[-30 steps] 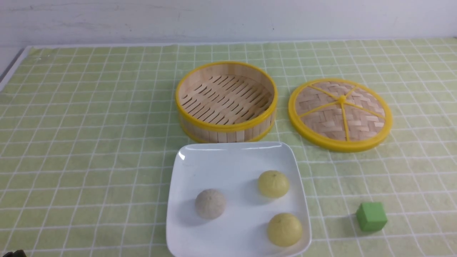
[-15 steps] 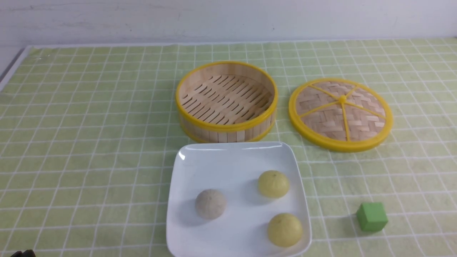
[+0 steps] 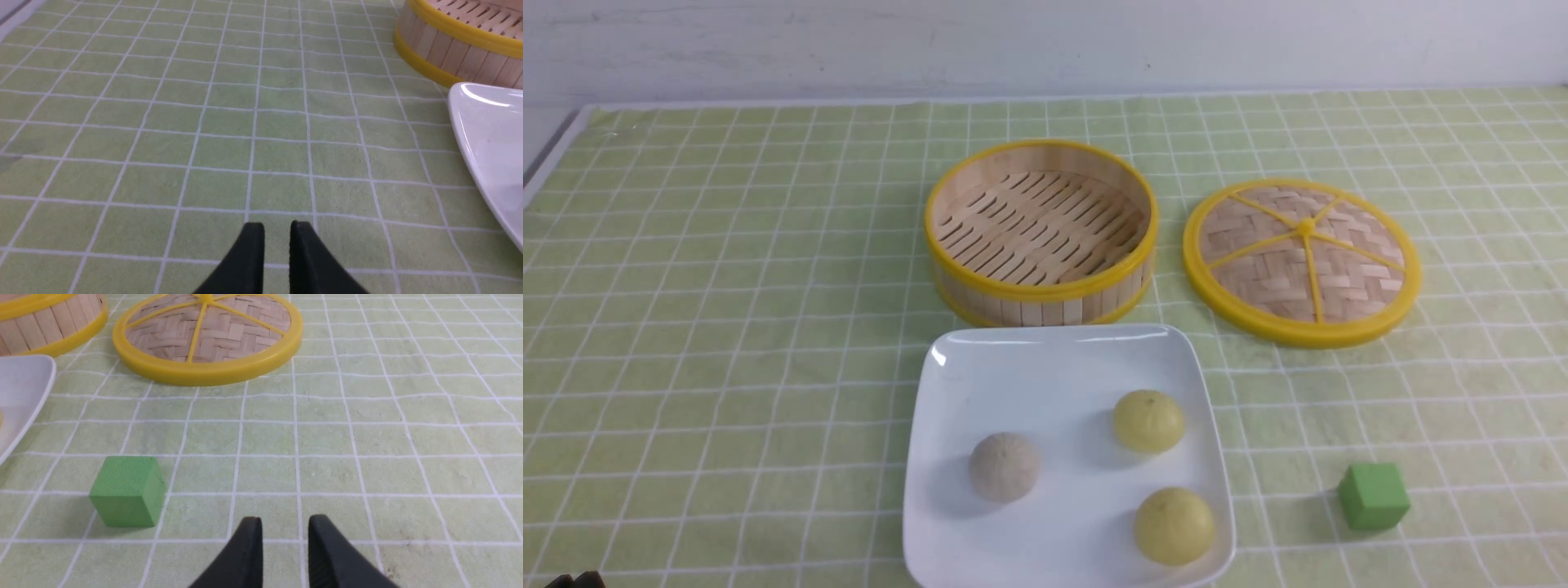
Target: Put the steamed buns into the plate on the green tablecloth.
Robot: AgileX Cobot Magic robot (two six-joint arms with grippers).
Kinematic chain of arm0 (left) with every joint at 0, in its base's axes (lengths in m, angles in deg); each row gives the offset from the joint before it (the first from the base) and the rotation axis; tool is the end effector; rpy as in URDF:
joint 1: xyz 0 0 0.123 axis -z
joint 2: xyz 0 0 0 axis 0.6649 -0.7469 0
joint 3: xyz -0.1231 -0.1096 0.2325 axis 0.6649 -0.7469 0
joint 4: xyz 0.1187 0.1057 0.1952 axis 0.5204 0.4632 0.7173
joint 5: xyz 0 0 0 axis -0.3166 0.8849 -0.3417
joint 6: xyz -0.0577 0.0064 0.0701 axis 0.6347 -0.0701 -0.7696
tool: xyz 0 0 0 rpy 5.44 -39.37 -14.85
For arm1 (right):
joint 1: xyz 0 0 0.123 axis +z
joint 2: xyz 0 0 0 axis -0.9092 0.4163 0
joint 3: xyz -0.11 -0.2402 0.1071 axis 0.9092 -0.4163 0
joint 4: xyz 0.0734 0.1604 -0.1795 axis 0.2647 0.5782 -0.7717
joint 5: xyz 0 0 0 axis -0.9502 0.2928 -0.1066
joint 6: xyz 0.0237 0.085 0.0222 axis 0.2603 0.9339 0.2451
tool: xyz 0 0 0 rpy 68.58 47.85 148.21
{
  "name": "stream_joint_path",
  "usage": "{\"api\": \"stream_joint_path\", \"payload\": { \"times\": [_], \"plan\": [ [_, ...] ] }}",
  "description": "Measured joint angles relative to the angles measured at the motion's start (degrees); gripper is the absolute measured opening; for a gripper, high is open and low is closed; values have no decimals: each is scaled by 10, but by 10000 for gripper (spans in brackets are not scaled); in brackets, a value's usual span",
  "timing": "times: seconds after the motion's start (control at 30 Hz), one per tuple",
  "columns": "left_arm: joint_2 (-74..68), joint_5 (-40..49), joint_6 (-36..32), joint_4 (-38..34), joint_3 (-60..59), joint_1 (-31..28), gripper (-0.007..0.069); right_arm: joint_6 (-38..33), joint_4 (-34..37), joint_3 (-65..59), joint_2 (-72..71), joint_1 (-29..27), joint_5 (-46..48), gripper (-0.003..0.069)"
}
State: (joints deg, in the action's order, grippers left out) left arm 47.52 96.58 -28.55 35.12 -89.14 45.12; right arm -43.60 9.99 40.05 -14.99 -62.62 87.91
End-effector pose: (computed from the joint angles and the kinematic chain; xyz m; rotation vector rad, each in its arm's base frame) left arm 0.0528 0.0001 0.1721 -0.0512 1.8671 -0.0683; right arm 0.0516 0.0028 0.1713 0.0045 1.8891 0.0728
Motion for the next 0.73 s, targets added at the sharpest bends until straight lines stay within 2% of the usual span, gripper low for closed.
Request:
{"api": "stream_joint_path", "payload": {
  "times": [0.73],
  "plan": [
    [0, 1, 0, 9, 0, 0, 139, 0, 0, 0, 0, 0, 0, 217]
  ]
}}
